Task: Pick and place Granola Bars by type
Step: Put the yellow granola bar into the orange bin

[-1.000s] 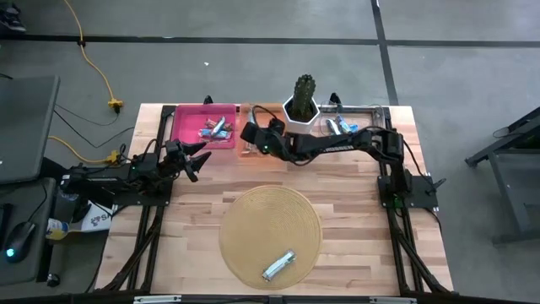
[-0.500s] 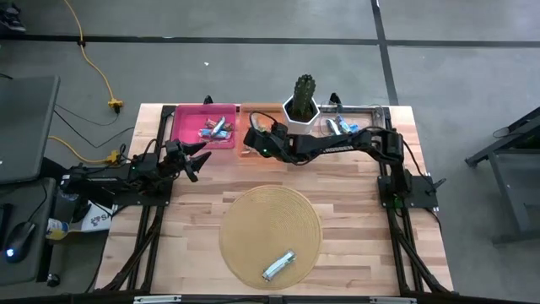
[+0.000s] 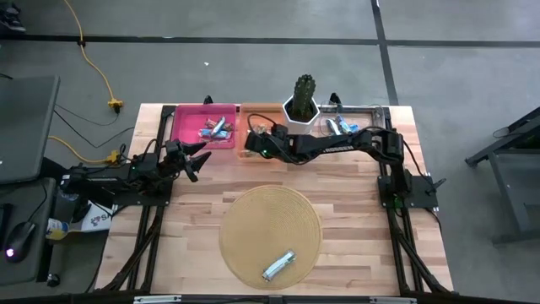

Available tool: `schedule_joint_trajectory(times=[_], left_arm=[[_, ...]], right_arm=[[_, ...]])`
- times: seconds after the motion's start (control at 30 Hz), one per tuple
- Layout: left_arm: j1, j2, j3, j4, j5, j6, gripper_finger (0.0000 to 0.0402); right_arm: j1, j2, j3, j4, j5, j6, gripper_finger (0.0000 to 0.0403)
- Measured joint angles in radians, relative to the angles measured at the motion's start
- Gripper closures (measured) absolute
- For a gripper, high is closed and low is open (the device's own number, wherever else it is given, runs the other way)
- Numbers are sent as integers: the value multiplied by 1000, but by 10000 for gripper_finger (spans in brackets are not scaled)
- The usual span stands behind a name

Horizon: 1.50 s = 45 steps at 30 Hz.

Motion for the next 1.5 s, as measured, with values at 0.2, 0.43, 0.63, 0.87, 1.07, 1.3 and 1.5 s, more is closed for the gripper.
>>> schedule_joint_trajectory(times=[0.2,0.43,0.63,0.87,1.07,1.3,1.5], left_arm=[[0,0,0,0,0,0,156],[0,0,0,0,0,0,156],[0,0,0,0,0,0,156],[0,0,0,0,0,0,156],[0,0,0,0,0,0,156],[0,0,0,0,0,0,156],[0,0,0,0,0,0,156]], right_arm=[[0,0,0,32,-28,-101,213],[0,0,0,254,-121,-347,195],[0,0,1,524,-295,-579,194],[5,-31,3,745,-529,-717,194],[43,-154,4,696,-645,-897,194],[132,-349,4,451,-686,-1063,194],[260,-499,4,163,-662,-1156,195]])
